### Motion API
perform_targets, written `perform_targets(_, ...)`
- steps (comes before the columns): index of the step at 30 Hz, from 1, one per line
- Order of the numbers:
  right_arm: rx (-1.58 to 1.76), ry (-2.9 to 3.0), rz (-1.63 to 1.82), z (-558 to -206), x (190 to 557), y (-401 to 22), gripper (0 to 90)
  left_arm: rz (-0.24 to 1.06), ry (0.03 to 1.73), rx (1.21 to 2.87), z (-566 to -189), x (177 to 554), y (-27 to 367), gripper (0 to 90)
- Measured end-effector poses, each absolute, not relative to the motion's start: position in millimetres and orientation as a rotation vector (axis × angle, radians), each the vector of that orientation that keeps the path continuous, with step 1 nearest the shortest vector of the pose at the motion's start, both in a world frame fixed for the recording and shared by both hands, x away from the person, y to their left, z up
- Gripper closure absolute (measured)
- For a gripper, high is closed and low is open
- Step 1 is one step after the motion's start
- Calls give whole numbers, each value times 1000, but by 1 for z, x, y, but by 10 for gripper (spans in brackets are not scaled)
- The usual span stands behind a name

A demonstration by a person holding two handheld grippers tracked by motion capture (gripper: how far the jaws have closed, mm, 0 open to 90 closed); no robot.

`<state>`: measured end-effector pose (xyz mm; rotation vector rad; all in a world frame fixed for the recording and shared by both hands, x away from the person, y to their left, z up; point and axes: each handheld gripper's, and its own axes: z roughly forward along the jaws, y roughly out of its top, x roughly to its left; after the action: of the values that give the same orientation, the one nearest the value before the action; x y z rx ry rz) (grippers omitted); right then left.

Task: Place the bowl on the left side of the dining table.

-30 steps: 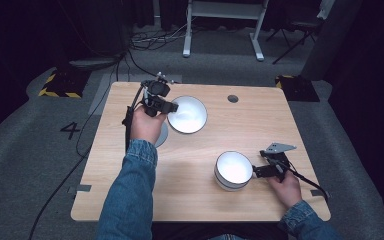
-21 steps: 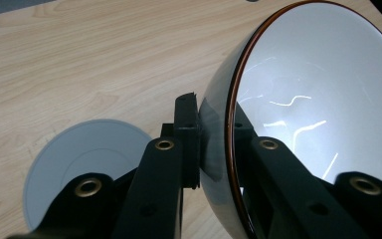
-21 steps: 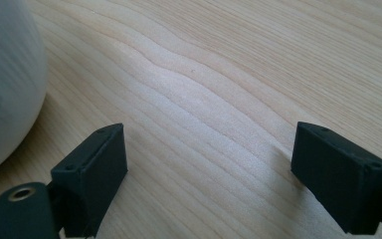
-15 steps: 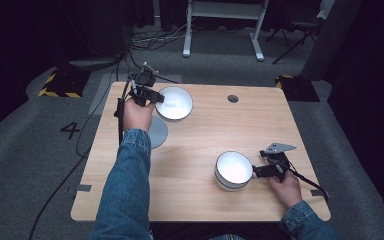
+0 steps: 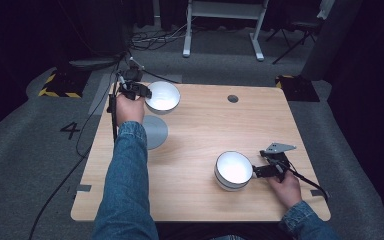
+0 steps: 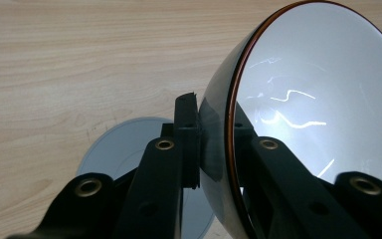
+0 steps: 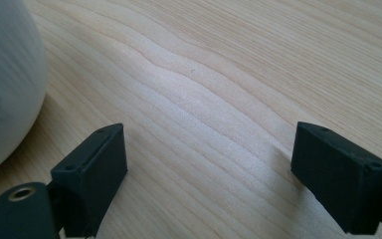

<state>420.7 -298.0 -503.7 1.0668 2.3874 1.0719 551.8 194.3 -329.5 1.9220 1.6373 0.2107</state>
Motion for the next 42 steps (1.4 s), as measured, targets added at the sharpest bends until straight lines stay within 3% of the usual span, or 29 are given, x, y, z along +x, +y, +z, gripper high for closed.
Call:
perform_targets(18,1068,2387,1072,-504,421,-298,145,113,1840,1834,-366,549,239,816)
perform_targets(42,1032,2397,1051,-504,422,-299,145,-8,1914,1820,-421,549,246,811)
